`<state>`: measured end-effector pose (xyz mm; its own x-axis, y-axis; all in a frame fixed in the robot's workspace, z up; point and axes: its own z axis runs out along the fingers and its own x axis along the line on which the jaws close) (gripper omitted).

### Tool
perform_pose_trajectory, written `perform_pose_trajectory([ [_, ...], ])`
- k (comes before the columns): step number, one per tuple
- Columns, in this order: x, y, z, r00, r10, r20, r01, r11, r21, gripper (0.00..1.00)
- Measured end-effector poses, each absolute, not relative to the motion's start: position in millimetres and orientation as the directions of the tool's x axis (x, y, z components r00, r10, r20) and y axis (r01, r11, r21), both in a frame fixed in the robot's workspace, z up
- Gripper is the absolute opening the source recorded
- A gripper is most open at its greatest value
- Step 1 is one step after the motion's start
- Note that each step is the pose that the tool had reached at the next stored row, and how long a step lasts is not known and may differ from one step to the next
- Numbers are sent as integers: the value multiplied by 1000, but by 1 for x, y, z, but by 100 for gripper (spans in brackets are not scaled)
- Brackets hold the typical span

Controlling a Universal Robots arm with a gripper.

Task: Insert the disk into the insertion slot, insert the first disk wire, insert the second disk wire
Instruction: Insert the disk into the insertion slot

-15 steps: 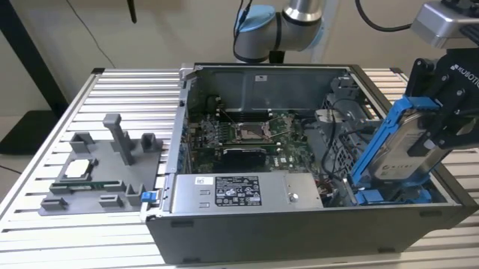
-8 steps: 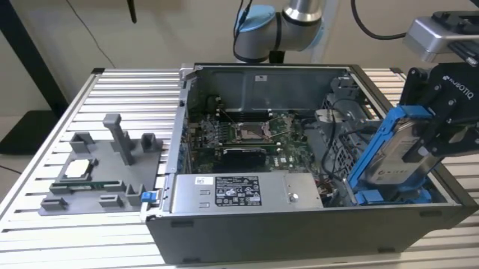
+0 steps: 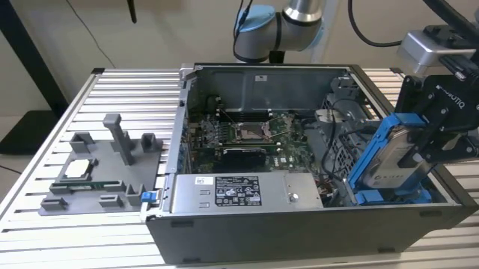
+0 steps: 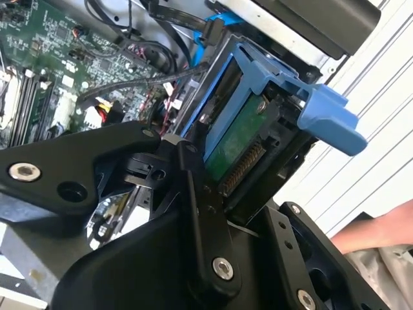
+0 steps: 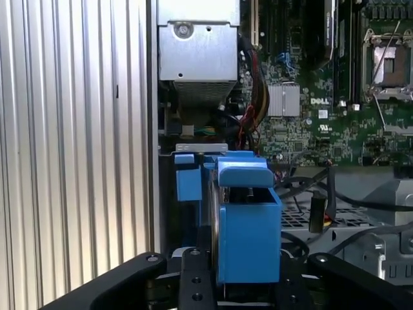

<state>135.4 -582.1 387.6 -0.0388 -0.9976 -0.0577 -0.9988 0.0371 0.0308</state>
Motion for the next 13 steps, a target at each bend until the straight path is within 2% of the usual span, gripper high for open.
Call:
perform_pose_trajectory([
  [9, 136, -582, 379, -39, -998, -57, -999, 37, 31, 0],
  [10, 136, -582, 379, -39, -998, -57, -999, 37, 31, 100],
  [13, 136, -582, 378, -39, -998, -58, -999, 37, 31, 100],
])
